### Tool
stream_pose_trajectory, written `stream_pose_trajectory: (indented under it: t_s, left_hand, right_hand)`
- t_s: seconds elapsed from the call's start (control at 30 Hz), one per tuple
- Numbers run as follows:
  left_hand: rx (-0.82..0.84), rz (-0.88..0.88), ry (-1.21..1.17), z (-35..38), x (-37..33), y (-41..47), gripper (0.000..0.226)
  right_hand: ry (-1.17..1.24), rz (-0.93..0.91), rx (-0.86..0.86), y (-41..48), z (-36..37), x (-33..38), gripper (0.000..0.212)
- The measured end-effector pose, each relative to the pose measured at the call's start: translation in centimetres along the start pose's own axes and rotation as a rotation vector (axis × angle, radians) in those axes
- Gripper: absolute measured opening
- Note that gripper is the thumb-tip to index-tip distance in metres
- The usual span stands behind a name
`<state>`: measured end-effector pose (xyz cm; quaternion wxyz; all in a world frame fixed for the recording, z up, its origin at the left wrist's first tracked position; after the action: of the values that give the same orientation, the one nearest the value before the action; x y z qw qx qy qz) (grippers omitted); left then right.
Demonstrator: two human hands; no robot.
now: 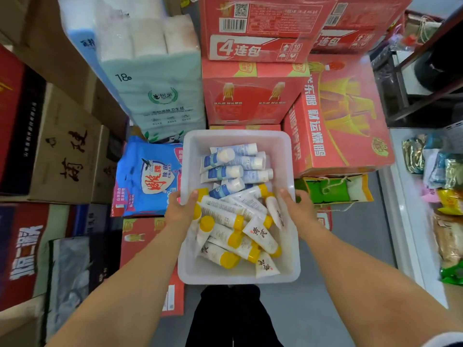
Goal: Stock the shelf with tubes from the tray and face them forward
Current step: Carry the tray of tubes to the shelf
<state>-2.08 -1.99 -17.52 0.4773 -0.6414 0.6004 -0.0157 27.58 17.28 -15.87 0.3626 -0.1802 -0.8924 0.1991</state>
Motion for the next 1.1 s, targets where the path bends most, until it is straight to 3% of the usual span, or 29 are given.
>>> stream_pose_trajectory:
  t_s: [0.23,0.5,0.63,0.7,0.8,0.83,0.93,1.1]
  left_hand:
    - [-0.028,-0.046,-0.05,-1.2,2.7,-0.9,0.064]
    - [-0.022,0.0,0.074,-3.2,7.1,-4.6,0.066]
    - [0.108,0.038,0.13,-2.8,8.6,-7.4,0.092]
    - [0.186,0.051,0.227,-1.7,10.3,-8.2,0.097]
    - [0.256,0.092,0.315,-0.4,11.1,-12.4,0.055]
    - [0.28,0.124,0.316,0.2,11.2,-14.3,0.052]
    - [0.345,0.201,0.371,3.1,12.3,-19.6,0.062]
    - [0.462,0.4,0.473,9.0,14.6,-31.0,0.059]
  right_hand:
    - [-0.036,-0.069,-0.006,-0.8,-0.3,0.5,0.044]
    - [-0.06,-0.029,-0.039,-5.6,-3.4,-7.1,0.045]
    - [-0.061,0.04,-0.072,-9.1,-6.5,-11.3,0.034]
    - [-0.061,0.099,-0.081,-11.0,-8.4,-14.2,0.03]
    - [0.005,0.193,-0.127,-13.8,-11.7,-19.8,0.033]
    - [0.033,0.216,-0.148,-14.8,-12.9,-21.8,0.035]
    - [0.142,0.3,-0.194,-18.4,-17.0,-28.4,0.033]
    - [0.255,0.415,-0.308,-25.0,-24.9,-41.1,0.031]
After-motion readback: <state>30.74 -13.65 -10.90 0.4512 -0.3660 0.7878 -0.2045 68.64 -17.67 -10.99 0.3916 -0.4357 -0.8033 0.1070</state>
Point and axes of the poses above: each hand's wrist, its own y-axis towards the middle knuckle, its own z-axis out of the palm, x = y × z, the point moved 7 cm from there along y, towards the middle knuckle, and after that the axes turned 11 degrees about -x, right-handed, at the moved point
